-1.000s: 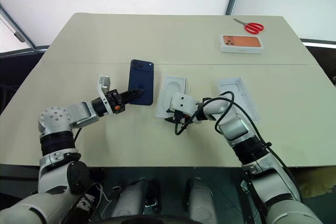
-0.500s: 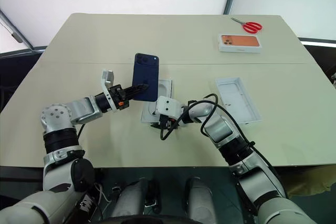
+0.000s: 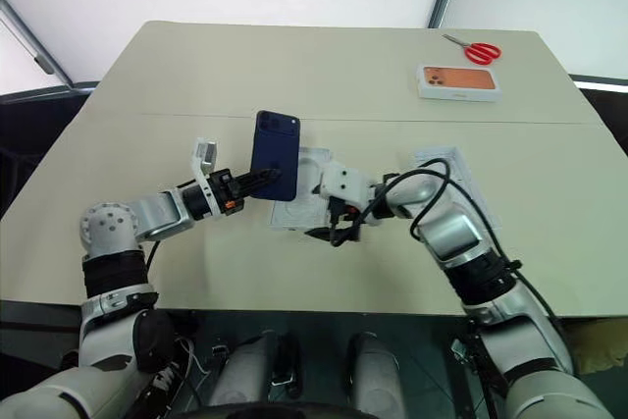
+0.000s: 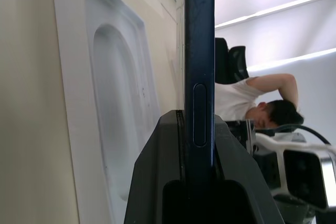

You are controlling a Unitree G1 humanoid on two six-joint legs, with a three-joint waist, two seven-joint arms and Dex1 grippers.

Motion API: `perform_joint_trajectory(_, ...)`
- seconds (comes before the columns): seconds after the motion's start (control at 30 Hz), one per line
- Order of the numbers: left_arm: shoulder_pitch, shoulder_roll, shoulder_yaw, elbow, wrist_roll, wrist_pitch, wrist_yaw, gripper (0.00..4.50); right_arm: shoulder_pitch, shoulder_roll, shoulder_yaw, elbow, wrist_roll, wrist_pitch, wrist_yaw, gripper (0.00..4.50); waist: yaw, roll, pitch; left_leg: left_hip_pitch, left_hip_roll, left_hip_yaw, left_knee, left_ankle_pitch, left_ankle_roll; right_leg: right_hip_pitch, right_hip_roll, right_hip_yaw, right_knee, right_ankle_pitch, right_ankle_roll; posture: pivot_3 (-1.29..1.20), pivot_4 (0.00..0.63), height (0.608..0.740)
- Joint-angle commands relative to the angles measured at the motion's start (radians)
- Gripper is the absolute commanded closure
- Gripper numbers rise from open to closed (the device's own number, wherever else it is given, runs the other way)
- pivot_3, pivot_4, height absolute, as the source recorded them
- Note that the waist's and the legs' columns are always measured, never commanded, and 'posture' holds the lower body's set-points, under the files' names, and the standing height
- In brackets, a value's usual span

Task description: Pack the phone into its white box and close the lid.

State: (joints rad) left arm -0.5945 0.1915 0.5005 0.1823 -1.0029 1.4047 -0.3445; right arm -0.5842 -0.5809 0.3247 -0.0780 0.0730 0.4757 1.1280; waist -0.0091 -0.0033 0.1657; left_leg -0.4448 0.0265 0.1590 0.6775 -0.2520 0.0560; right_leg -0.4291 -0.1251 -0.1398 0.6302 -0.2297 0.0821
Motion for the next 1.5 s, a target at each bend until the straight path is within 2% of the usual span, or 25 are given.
perform_joint_trajectory(0.03, -0.021, 0.0, -0.012, -0.018, -0.024, -0.019, -0.017, 4.5, -0.008, -0.042, -0.058, 0.001, 0.014, -0.021, -0.005, 0.24, -0.002, 0.0, 0.0, 0.0, 0.0, 0.0, 0.0, 0.0, 0.0, 0.0, 0.0, 0.0, 0.0, 0.0, 0.0, 0.0, 0.15, 0.738)
perform_joint_trajectory(0.17, -0.005, -0.009, -0.052, -0.011, -0.009, -0.021, -0.022, 4.5, -0.026, -0.046, -0.113, 0.097, 0.006, -0.076, -0.067, 0.24, -0.003, 0.0, 0.0, 0.0, 0.0, 0.0, -0.001, 0.0, 0.0, 0.0, 0.0, 0.0, 0.0, 0.0, 0.0, 0.0, 0.15, 0.738)
perform_joint_trajectory(0.43, 0.035, -0.047, -0.087, -0.01, -0.01, -0.029, -0.004, 4.5, -0.051, 0.021, -0.258, 0.163, 0.143, -0.152, -0.098, 0.24, -0.002, 0.0, 0.002, 0.0, 0.0, 0.0, -0.001, 0.0, 0.0, -0.001, 0.0, 0.0, 0.0, 0.0, 0.0, 0.0, 0.15, 0.738)
perform_joint_trajectory(0.67, 0.026, -0.058, -0.086, 0.007, -0.01, -0.026, 0.01, 4.5, -0.028, 0.025, -0.233, 0.143, 0.145, -0.173, -0.098, 0.24, -0.002, 0.0, 0.002, 0.0, 0.0, 0.0, -0.001, 0.0, 0.0, 0.0, 0.0, 0.0, 0.0, 0.0, 0.0, 0.0, 0.15, 0.738)
perform_joint_trajectory(0.73, 0.028, -0.052, -0.099, 0.003, -0.013, -0.005, 0.003, 3.52, -0.03, 0.022, -0.226, 0.149, 0.137, -0.18, -0.101, 0.15, -0.002, 0.0, 0.002, 0.0, 0.0, 0.0, -0.001, 0.0, 0.0, 0.0, 0.0, 0.0, 0.0, 0.0, 0.0, 0.0, 0.15, 0.738)
perform_joint_trajectory(0.77, 0.028, -0.056, -0.096, 0.004, -0.016, 0.0, 0.009, 3.26, -0.029, 0.021, -0.222, 0.151, 0.133, -0.183, -0.101, 0.15, -0.002, 0.0, 0.002, 0.0, 0.0, 0.0, -0.001, 0.0, 0.0, 0.0, 0.0, 0.0, 0.0, 0.0, 0.0, 0.0, 0.15, 0.738)
perform_joint_trajectory(0.8, 0.028, -0.057, -0.095, 0.003, -0.018, 0.004, 0.012, 2.82, -0.028, 0.02, -0.216, 0.152, 0.128, -0.187, -0.1, 0.15, -0.002, 0.0, 0.002, 0.0, 0.0, 0.0, -0.001, 0.0, 0.0, 0.0, 0.0, 0.0, 0.0, 0.0, 0.0, 0.0, 0.15, 0.738)
perform_joint_trajectory(0.93, 0.026, -0.048, -0.107, -0.017, -0.021, 0.018, 0.016, 0.86, -0.034, 0.02, -0.21, 0.162, 0.12, -0.19, -0.104, 0.15, -0.002, 0.0, 0.002, 0.0, 0.0, 0.0, -0.001, 0.0, 0.0, 0.0, 0.0, 0.0, 0.0, 0.0, 0.0, 0.0, 0.15, 0.738)
perform_joint_trajectory(1.33, 0.012, 0.041, -0.106, -0.065, -0.027, -0.013, 0.006, 0.86, -0.056, 0.029, -0.211, 0.205, 0.106, -0.211, -0.106, 0.15, -0.005, 0.001, 0.002, 0.001, 0.0, 0.0, -0.001, 0.0, 0.0, 0.0, 0.0, 0.0, 0.0, 0.0, 0.0, 0.0, 0.15, 0.738)
perform_joint_trajectory(1.5, 0.006, 0.125, -0.167, -0.103, -0.042, 0.004, -0.089, 0.86, -0.063, 0.038, -0.207, 0.213, 0.104, -0.209, -0.104, 0.15, -0.005, 0.001, 0.003, 0.0, 0.0, 0.0, -0.001, 0.0, 0.0, 0.0, 0.0, 0.0, 0.0, 0.0, 0.0, 0.0, 0.15, 0.738)
